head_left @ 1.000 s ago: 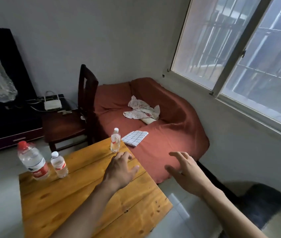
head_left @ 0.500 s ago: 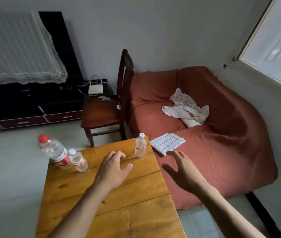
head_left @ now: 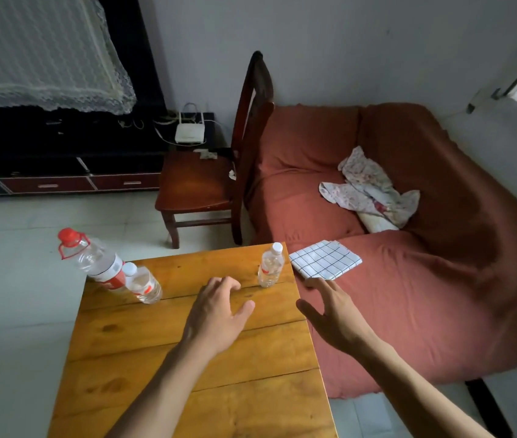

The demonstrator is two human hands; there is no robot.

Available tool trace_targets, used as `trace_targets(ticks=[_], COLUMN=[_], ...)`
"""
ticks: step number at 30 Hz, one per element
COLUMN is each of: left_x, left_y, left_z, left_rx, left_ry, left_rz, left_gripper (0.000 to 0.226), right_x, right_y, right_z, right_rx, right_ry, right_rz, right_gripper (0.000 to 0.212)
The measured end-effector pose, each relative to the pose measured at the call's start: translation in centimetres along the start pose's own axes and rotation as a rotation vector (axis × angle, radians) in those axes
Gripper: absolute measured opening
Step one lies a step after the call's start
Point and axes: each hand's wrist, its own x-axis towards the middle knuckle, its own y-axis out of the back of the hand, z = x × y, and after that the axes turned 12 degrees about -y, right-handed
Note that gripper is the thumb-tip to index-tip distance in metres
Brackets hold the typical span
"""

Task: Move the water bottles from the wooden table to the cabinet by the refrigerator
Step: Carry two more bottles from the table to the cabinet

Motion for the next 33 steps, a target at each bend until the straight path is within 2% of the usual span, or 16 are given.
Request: trace_targets(ticks=[7, 16, 21, 24, 33], left_x=[0.6, 2.3, 2.6, 2.5, 2.8], left_y=[-2.4, -4.7, -5.3, -5.4, -5.5], left_z=[-3.6, -7.5, -8.7, -8.9, -9.0], left_rx=[-0.029, -0.072, -0.076, -0.076, -0.069], left_ry=[0.072, 0.154, 0.186, 0.212, 0.250], left_rz=[-0.057, -0.054, -0.064, -0.078, -0.100], left_gripper=[0.039, 0.032, 0.030, 0.029, 0.031], right_x=[4.6, 11.0, 15.4, 17.3, 19.0], right_y=[-4.1, -9.0, -9.6, -9.7, -9.6], right_z=[1.1, 2.6, 2.0, 1.7, 1.4], right_rx=[0.102, 0.295, 0.170, 0.021, -0.025], right_ry=[-0.070, -0.123, -0.008, 0.035, 0.044], right_rz=[0.015, 0.027, 0.078, 0.033, 0.030], right_gripper=[0.048, 0.058, 0.064, 0.064, 0.042])
